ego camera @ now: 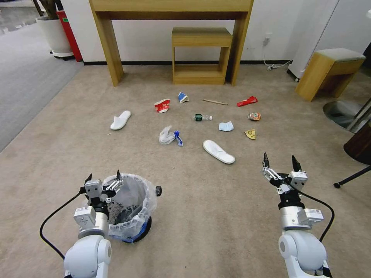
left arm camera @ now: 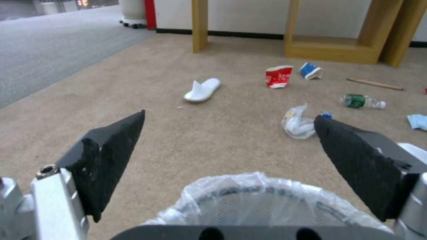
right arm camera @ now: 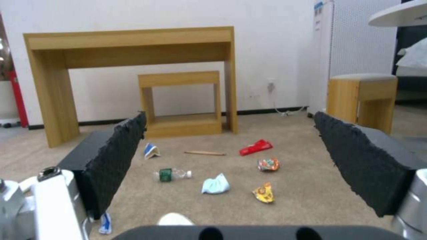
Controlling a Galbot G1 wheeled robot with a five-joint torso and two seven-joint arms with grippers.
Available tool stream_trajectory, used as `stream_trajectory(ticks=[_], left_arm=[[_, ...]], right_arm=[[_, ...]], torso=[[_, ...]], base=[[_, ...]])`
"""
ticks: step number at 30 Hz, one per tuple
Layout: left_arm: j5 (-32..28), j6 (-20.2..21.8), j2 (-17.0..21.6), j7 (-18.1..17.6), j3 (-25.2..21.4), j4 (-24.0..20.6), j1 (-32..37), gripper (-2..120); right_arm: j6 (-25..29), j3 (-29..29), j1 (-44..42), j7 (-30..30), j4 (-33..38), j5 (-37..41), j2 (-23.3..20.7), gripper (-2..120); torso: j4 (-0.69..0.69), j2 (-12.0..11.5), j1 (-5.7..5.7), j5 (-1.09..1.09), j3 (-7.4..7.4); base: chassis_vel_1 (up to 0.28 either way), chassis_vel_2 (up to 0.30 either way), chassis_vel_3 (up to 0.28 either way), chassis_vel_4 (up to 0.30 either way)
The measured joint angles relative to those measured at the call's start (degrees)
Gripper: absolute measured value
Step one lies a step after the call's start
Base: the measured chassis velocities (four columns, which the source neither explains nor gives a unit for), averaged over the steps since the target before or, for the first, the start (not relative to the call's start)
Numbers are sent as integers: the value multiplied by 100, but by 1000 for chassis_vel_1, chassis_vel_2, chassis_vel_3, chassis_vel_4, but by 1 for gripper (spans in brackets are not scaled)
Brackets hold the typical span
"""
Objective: Pick up the trash bin and place the garbage on the floor into it.
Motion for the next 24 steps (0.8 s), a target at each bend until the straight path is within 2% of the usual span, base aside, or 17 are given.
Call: stream_trajectory(ticks=[14,17,19,24], left_arm=[[2,-4,0,-1,0,5,4,100],[5,-8,0,-1,2,5,12,100],[20,-23,0,-1,12,5,33,100],[36,-37,0,0,40,-7,57,100]], right_arm=[[154,-1,-17,-51,-24,19,18,100],[172,4,-21,-51,-24,18,19,98],[169,33,-38,-84,-14,-59,30,91],[55,67,-80,-80,80,-126,44,91]], torso=[[0,0,0,0,0],[0,0,0,0,0],[0,0,0,1,0],[0,0,0,0,0]], base=[[3,4,-2,-4],[0,0,0,0],[0,0,0,0],[0,0,0,0]])
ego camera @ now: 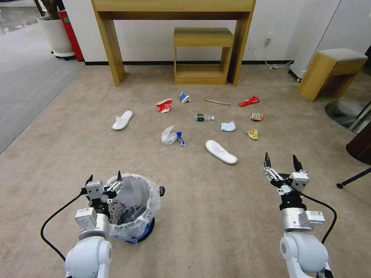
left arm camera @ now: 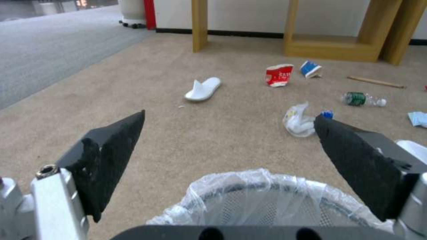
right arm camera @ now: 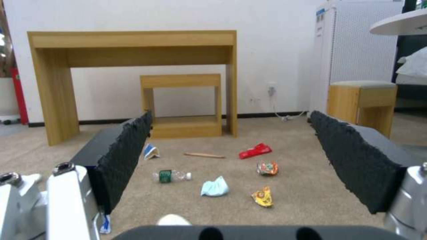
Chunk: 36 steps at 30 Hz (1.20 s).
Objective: Pick up the trash bin and place the garbage on the floor into it.
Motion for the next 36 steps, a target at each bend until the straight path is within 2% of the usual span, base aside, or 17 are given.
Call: stream_trajectory(ticks=[14,15,19,26,28,31,36], left_arm=[[1,-12,0,0,4,-108,80,100],[1,-12,0,0,2,-112,83,100],[0,-11,0,0,1,-119,84,100],[0,-12,0,1,22,-124,84,100],[1,-12,0,2,31,-123,80,100],[0,-12,0,2,31,-113,74,100],[0,-12,0,3,30,-95,63,100]], right_arm=[[-21,5,-96,53,121,12,25,89],[-12,1,-103,53,129,13,26,93],[-3,-3,-108,50,132,20,29,100],[-75,12,-111,28,169,28,37,96],[-111,16,-111,27,170,18,43,90],[-125,16,-109,28,170,15,51,88],[-127,2,-93,30,145,11,58,91]], torso=[[0,0,0,0,0],[0,0,1,0,0],[0,0,0,0,0],[0,0,0,0,0],[0,0,0,0,0],[0,0,0,0,0],[0,0,0,0,0]], base=[[0,0,0,0],[0,0,0,0],[0,0,0,0],[0,0,0,0],[0,0,0,0],[0,0,0,0],[0,0,0,0]])
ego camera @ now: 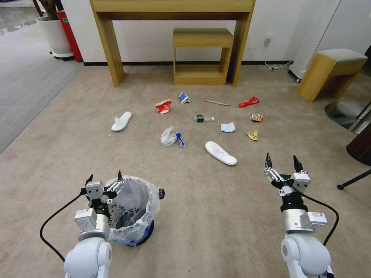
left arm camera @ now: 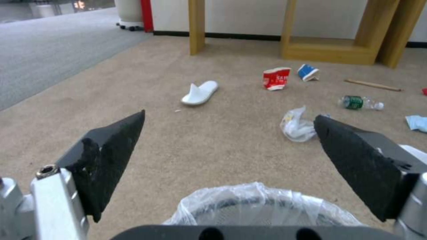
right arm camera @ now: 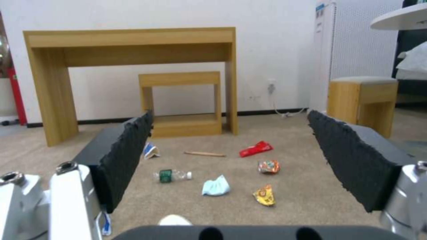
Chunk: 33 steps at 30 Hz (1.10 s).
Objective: Pick up the trash bin and place the garbage on the floor into it.
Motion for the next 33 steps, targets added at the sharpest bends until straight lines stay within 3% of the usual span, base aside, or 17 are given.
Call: stream_trajectory(ticks=[6,8,24,33], left_arm=[[-1,0,0,0,-6,14,-16,100],[-1,2,0,1,-3,24,-24,100],[37,21,0,-1,39,94,-55,100],[-122,257,1,-185,18,195,-12,100]], right_arm=[[6,-26,16,32,-31,1,1,92],[7,-33,24,26,-40,4,-6,98],[-14,-84,67,114,-104,-4,-10,100],[40,-59,2,192,-114,84,-153,100]], torso=[[0,0,0,0,0],[0,0,0,0,0],[0,0,0,0,0],[0,0,0,0,0]], base=[[0,0,0,0],[0,0,0,0],[0,0,0,0],[0,0,0,0]])
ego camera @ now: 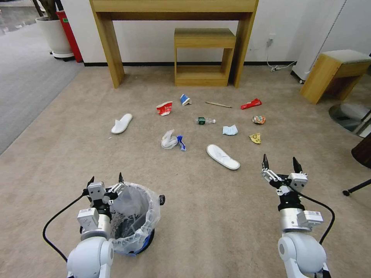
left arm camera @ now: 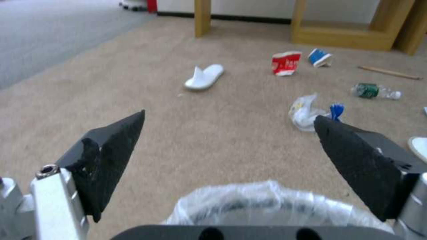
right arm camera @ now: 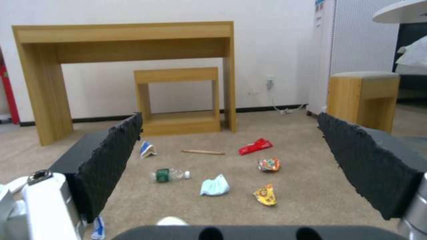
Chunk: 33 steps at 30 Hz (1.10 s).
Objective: Pick up the trash bin and place the garbage on the floor into it.
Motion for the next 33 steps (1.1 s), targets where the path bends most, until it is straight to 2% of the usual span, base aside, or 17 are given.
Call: stream_trajectory(ticks=[6,7,8,12,20,33], left_arm=[[-83,223,73,-147,28,-62,66,100],[-173,421,130,-313,72,-143,134,100],[-515,879,298,-796,228,-403,342,100],[-573,1077,413,-1053,276,-593,532,100],[-632,1296,528,-1391,430,-885,1034,100],[-739,1527,619,-1631,405,-1377,1734,100]], right_arm=[[-5,33,-41,27,21,3,-48,100],[-17,42,-64,40,44,3,-69,100],[-52,83,-133,84,100,119,-149,100],[-92,116,-191,155,149,179,-191,100],[-184,142,-367,228,305,230,-203,100],[-259,180,-474,269,435,312,-272,100]], torso=[[0,0,0,0,0],[0,0,0,0,0],[0,0,0,0,0],[0,0,0,0,0],[0,0,0,0,0],[0,0,0,0,-1]], base=[[0,0,0,0],[0,0,0,0],[0,0,0,0],[0,0,0,0],[0,0,0,0],[0,0,0,0]])
